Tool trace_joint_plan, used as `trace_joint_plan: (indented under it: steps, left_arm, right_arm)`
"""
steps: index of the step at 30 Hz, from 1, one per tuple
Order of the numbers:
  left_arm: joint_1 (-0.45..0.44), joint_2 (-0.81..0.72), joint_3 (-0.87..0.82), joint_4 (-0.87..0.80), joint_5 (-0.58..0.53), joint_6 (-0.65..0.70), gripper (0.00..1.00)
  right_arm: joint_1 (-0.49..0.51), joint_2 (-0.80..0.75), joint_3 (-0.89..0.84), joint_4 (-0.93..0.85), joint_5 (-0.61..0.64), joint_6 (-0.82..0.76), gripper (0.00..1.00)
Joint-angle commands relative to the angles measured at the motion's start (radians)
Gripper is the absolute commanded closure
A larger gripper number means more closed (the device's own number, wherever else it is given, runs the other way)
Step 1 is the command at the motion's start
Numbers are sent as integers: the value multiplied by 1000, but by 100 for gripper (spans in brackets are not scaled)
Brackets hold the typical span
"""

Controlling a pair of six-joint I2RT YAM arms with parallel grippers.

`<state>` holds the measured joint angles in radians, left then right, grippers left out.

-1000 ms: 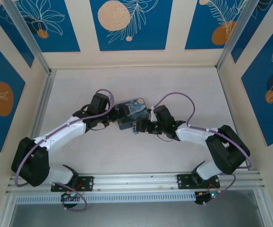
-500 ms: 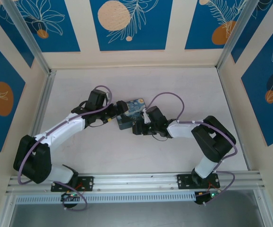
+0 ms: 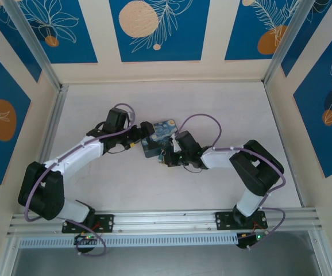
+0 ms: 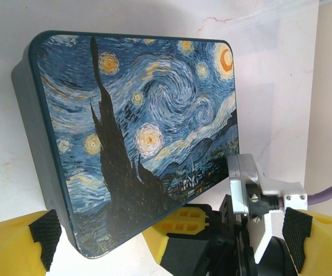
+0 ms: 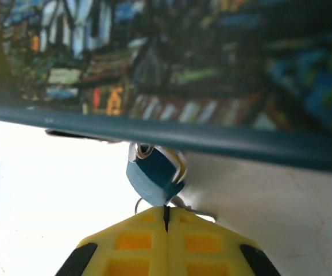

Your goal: Unlock the padlock with the key

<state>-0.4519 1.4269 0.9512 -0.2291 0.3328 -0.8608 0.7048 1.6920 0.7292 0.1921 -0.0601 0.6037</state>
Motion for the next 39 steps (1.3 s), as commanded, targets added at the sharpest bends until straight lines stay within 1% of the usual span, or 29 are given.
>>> trace_joint_plan:
  steps: [1,4,7,8,10,11,12,14,18,25,30,35,39]
  left_arm:
    - [16,12,31,-43,-11,42,0]
    - [16,14,50,-94,-58,83,0]
    - [16,21,49,-104,-63,101,0]
    - [16,23,46,-102,-62,99,0]
    - [16,24,37,-92,-58,98,0]
    - [17,26,35,-88,-58,97,0]
    - [17,27,33,-85,-57,95,0]
    - [17,30,31,-79,-52,92,0]
    - [16,34,27,-75,-52,88,0]
    - [16,40,28,-71,-48,83,0]
    - [17,46,24,-61,-43,76,0]
    - [16,50,18,-44,-37,64,0]
    - [17,55,21,-39,-34,55,0]
  right_arm:
    - [-1,-31,-28,-26,22,7,100]
    - [-7,-57,-50,-24,26,18,100]
    - [-12,-87,-74,-6,18,38,100]
    - [-11,-99,-85,5,15,47,95]
    - [-10,-124,-112,40,8,72,69]
    - [-8,-134,-125,61,5,79,60]
    - [-7,-138,-132,78,2,85,55]
    - [-5,-134,-132,102,-6,94,51]
    - [-1,-91,-104,137,-10,109,50]
    - [16,27,-24,172,-18,119,50]
    - [28,67,-5,189,-12,121,51]
    - [40,80,4,173,3,115,55]
    - [52,77,-3,144,36,107,63]
